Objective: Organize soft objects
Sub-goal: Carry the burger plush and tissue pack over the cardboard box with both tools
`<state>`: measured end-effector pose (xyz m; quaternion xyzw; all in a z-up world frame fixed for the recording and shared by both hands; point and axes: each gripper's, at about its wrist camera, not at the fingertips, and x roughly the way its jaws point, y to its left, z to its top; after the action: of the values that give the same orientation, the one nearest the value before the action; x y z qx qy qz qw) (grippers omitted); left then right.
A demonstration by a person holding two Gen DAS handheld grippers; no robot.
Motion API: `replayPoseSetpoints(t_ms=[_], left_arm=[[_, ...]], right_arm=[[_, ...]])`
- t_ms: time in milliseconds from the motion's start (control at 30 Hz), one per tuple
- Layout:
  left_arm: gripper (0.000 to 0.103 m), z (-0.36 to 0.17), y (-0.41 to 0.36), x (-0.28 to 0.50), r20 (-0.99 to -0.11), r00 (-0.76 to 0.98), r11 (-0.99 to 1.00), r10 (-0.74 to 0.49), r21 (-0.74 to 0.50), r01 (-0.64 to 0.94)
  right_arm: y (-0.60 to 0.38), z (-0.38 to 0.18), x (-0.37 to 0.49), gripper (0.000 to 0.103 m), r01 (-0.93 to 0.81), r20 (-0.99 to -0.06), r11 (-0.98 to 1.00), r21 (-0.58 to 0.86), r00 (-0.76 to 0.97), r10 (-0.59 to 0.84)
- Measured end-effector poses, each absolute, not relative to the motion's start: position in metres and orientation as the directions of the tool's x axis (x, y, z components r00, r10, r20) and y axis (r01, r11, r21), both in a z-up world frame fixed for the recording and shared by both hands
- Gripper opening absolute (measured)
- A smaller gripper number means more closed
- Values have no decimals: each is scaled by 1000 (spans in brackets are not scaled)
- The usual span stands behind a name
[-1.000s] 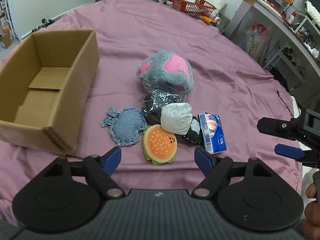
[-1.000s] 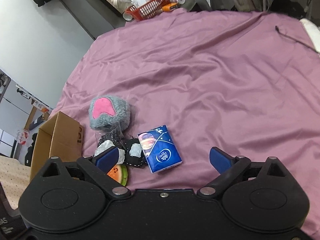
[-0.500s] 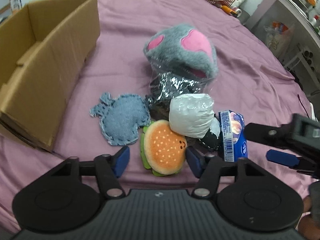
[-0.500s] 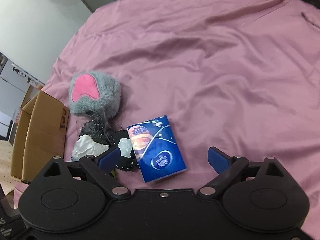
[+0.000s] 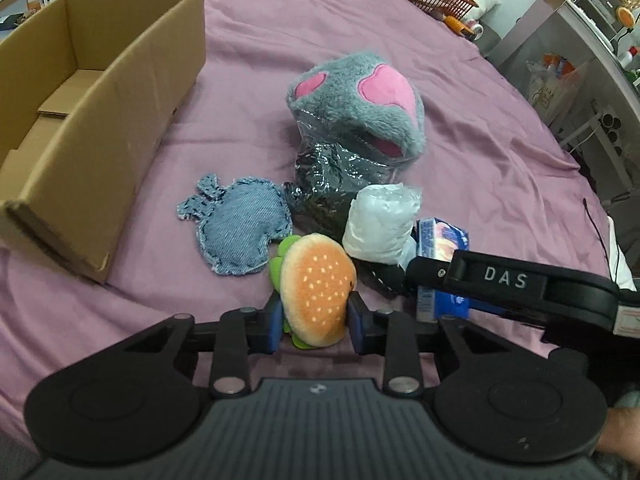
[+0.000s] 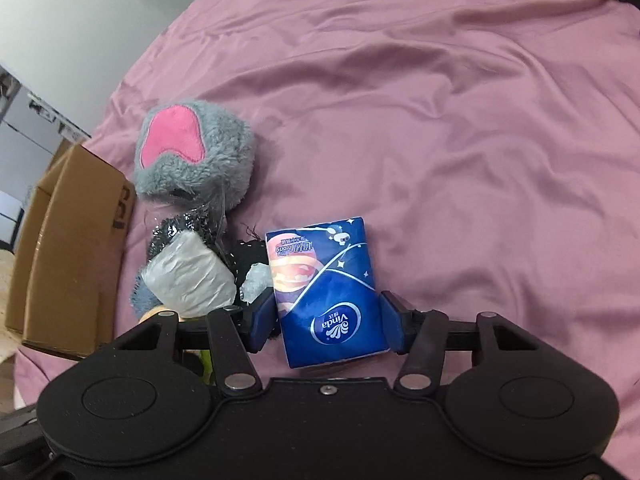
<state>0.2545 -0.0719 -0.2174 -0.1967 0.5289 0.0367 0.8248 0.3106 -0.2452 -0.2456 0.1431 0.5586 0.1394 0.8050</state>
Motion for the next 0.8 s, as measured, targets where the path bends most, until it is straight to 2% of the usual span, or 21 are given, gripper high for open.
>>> replayPoseSetpoints(t_ms=[400, 800], left_arm=[[30, -171, -61, 207, -840, 521, 906, -149, -327, -269], [30, -130, -53, 190, -791, 593, 913, -151, -341, -222]], right_arm=[[-257, -190, 281, 53, -100, -769, 896, 433, 479, 425], [-262, -158, 264, 53, -112, -693, 884, 454, 579, 429]])
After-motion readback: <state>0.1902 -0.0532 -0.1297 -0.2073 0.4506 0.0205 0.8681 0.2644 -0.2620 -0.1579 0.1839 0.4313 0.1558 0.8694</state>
